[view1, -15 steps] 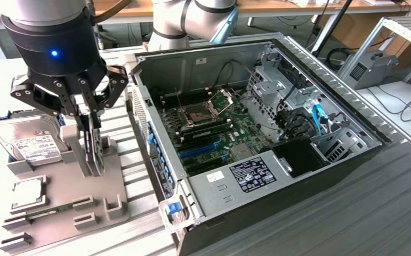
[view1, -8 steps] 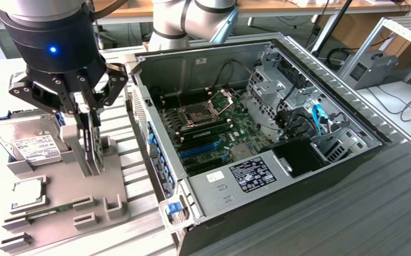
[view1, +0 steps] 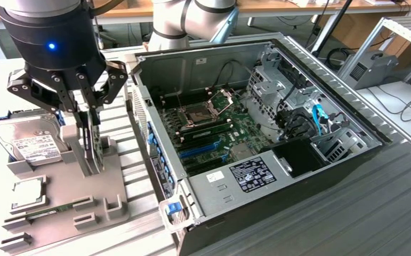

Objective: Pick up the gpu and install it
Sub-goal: 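Pick up the gpu and move the gpu toward the slot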

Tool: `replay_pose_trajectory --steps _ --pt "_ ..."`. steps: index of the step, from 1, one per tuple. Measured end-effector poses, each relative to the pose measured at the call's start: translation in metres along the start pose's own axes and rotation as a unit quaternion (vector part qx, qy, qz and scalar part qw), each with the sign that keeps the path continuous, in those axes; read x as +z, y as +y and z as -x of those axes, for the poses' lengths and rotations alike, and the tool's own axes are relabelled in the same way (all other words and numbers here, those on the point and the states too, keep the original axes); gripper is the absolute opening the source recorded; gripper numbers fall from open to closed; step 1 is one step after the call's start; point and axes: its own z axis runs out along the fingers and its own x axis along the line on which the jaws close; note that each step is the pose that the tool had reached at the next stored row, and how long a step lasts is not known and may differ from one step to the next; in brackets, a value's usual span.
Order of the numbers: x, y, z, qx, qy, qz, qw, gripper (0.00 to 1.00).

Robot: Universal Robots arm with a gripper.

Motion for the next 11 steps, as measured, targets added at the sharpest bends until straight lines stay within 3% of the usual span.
replay_pose_trajectory --steps 11 --pt "-0.0057 0.0002 0.0001 0.000 0.0000 0.0000 1.0000 0.26"
